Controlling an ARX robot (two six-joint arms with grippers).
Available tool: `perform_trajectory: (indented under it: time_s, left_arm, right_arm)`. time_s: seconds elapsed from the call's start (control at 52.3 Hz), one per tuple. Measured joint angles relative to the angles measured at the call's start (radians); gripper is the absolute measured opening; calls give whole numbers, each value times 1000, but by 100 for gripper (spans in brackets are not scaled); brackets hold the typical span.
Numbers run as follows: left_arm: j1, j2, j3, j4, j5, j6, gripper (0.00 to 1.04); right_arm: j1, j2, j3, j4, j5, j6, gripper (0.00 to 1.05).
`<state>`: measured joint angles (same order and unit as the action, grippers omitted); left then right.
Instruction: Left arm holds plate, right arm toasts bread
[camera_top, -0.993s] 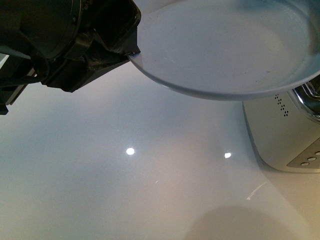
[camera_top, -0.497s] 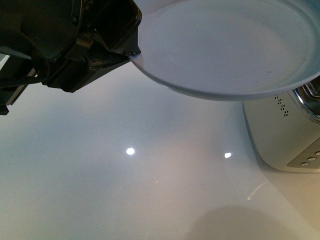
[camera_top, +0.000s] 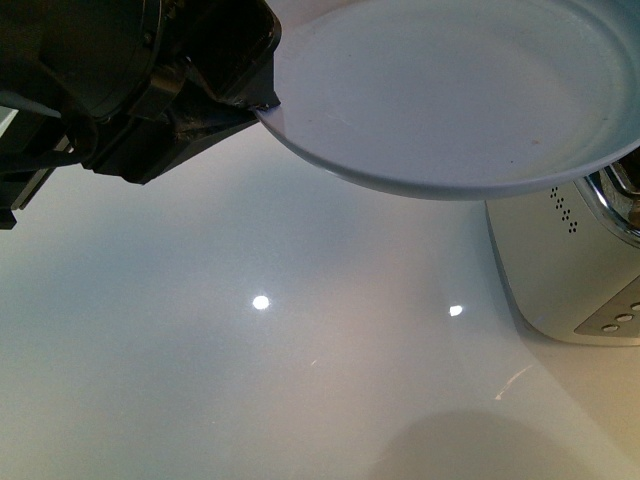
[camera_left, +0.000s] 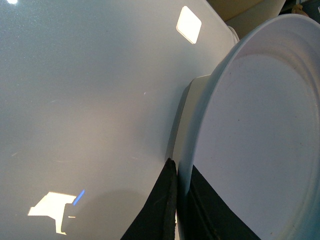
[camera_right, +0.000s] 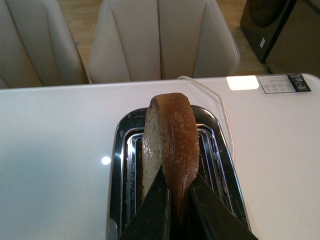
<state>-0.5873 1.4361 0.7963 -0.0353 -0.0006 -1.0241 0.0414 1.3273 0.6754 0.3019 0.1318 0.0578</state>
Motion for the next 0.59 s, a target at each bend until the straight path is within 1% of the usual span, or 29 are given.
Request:
perform_trajectory:
  time_s: [0.248, 0.592]
  left_arm:
    - [0, 0, 0, 0, 0, 0, 3]
    - [0, 0, 0, 0, 0, -2, 3]
  right_arm:
    - [7, 59, -12, 35, 3, -5, 3]
    - [18, 142, -3, 43, 15, -28, 3]
